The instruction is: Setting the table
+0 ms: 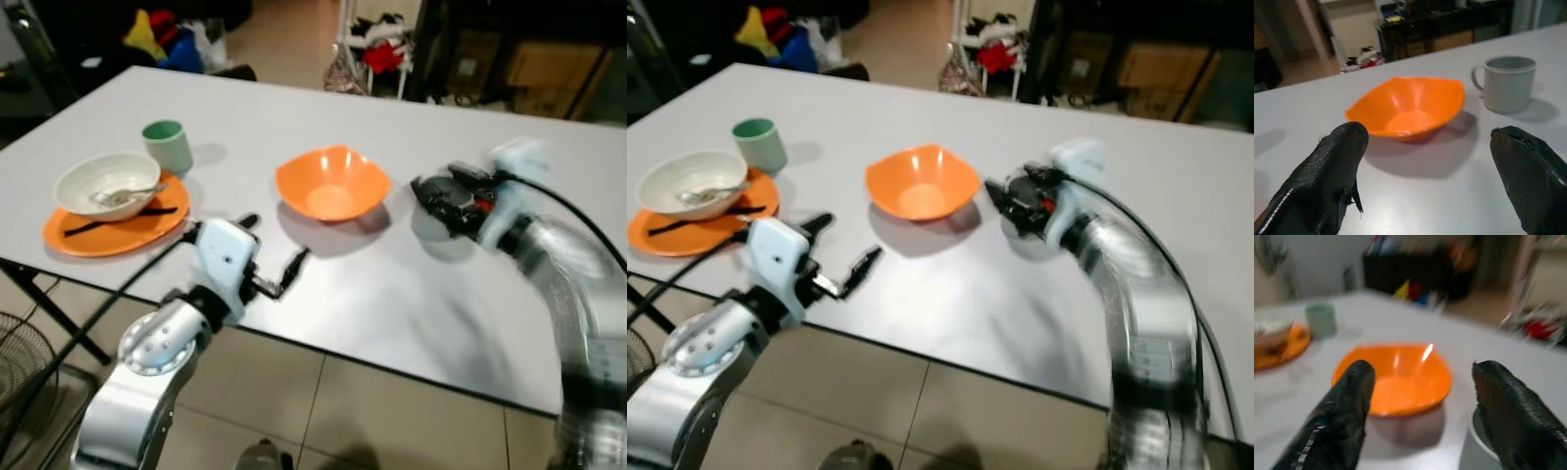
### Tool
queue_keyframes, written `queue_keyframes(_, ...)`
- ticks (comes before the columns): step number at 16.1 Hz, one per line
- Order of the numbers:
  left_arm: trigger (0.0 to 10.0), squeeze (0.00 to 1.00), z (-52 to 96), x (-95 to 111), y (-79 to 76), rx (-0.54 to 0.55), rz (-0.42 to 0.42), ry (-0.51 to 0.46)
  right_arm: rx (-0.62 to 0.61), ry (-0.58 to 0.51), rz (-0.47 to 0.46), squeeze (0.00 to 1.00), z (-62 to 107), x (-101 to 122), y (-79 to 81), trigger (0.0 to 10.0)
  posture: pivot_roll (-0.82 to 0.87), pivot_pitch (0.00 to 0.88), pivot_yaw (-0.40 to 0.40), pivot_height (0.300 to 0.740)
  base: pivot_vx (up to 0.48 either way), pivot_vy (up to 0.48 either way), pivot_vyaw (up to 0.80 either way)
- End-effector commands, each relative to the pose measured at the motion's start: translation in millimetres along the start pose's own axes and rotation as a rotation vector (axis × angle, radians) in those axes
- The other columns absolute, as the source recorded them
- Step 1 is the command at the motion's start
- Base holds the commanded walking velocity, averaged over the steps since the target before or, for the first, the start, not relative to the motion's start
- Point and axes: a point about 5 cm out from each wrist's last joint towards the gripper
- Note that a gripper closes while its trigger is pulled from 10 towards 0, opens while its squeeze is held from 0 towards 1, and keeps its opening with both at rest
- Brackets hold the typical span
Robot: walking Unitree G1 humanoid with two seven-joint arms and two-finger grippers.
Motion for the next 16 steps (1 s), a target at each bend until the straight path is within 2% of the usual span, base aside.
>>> queue_keyframes(1,10.0,0.00,1.4,2.4,3.1,0.038,0.006,-0.010,-0.081,-0.018,0.018,1.00,11.0,7.6,0.6,10.0,0.12,0.000,0.078,0.740,0.000,0.000,0.00)
queue_keyframes(2,10.0,0.41,3.5,1.9,4.5,0.077,0.032,-0.024,-0.139,0.024,0.008,1.00,28.2,0.1,17.7,10.0,0.10,0.000,0.090,0.740,0.000,0.000,0.80)
queue_keyframes(3,10.0,0.49,5.4,0.8,4.4,0.112,0.037,-0.043,-0.176,0.052,0.014,1.00,41.9,-6.7,32.0,10.0,0.09,0.000,0.099,0.740,0.000,0.000,0.80)
queue_keyframes(4,10.0,0.50,6.2,-0.5,4.0,0.120,0.038,-0.043,-0.185,0.064,0.018,1.00,46.3,-10.1,36.4,10.0,0.09,0.000,0.100,0.740,0.000,0.000,0.80)
queue_keyframes(6,10.0,0.62,9.2,-3.5,4.8,0.172,0.068,-0.046,-0.250,0.140,0.050,1.00,59.6,-24.2,41.2,10.0,0.07,0.000,0.109,0.740,0.000,0.000,0.80)
queue_keyframes(7,10.0,0.89,10.1,-4.7,5.8,0.196,0.065,-0.050,-0.264,0.149,0.012,1.00,62.2,-27.4,42.7,10.0,0.07,0.000,0.109,0.740,0.000,0.000,0.80)
queue_keyframes(8,10.0,0.92,11.7,-8.0,8.1,0.224,0.063,-0.034,-0.273,0.161,-0.047,1.00,65.2,-30.5,45.4,10.0,0.07,0.000,0.109,0.740,0.000,0.000,0.80)
queue_keyframes(9,10.0,0.91,13.5,-11.3,9.7,0.227,0.076,-0.005,-0.266,0.178,-0.067,1.00,67.5,-32.7,47.6,10.0,0.07,0.000,0.099,0.740,0.000,0.000,0.80)
queue_keyframes(10,10.0,0.87,16.6,-12.9,10.9,0.232,0.050,0.023,-0.257,0.199,-0.059,1.00,69.5,-35.7,50.0,10.0,0.08,0.000,0.094,0.740,0.000,0.000,0.80)
queue_keyframes(11,10.0,0.74,20.5,-15.2,9.8,0.203,0.068,0.047,-0.242,0.216,-0.051,1.00,69.2,-39.4,52.8,10.0,0.09,0.000,0.085,0.740,0.000,0.000,0.80)
queue_keyframes(12,10.0,0.74,21.3,-15.3,9.3,0.199,0.071,0.046,-0.240,0.217,-0.048,1.00,68.8,-40.1,53.2,10.0,0.09,0.000,0.085,0.740,0.000,0.000,0.80)
queue_keyframes(14,10.0,0.13,19.8,-16.1,7.2,0.203,0.033,0.045,-0.209,0.217,-0.046,1.00,59.1,-40.7,57.9,10.0,0.10,0.000,0.068,0.740,0.000,0.000,0.80)
queue_keyframes(15,10.0,0.00,18.7,-15.5,6.9,0.205,0.017,0.047,-0.198,0.219,-0.050,1.00,57.7,-40.9,59.1,10.0,0.10,0.000,0.066,0.740,0.000,0.000,0.80)
queue_keyframes(16,10.0,0.00,17.3,-14.6,6.5,0.204,0.002,0.046,-0.195,0.221,-0.049,1.00,56.7,-41.3,58.9,10.0,0.11,0.000,0.059,0.740,0.000,0.000,0.80)
Point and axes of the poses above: a point about 5 cm out from each wrist's last joint towards the gripper, its own z axis pointing back from the gripper into the wrist, its own x axis along the axis of the wrist's last joint, y = z × x, and after that the axes turned 6 degrees about z, right-handed
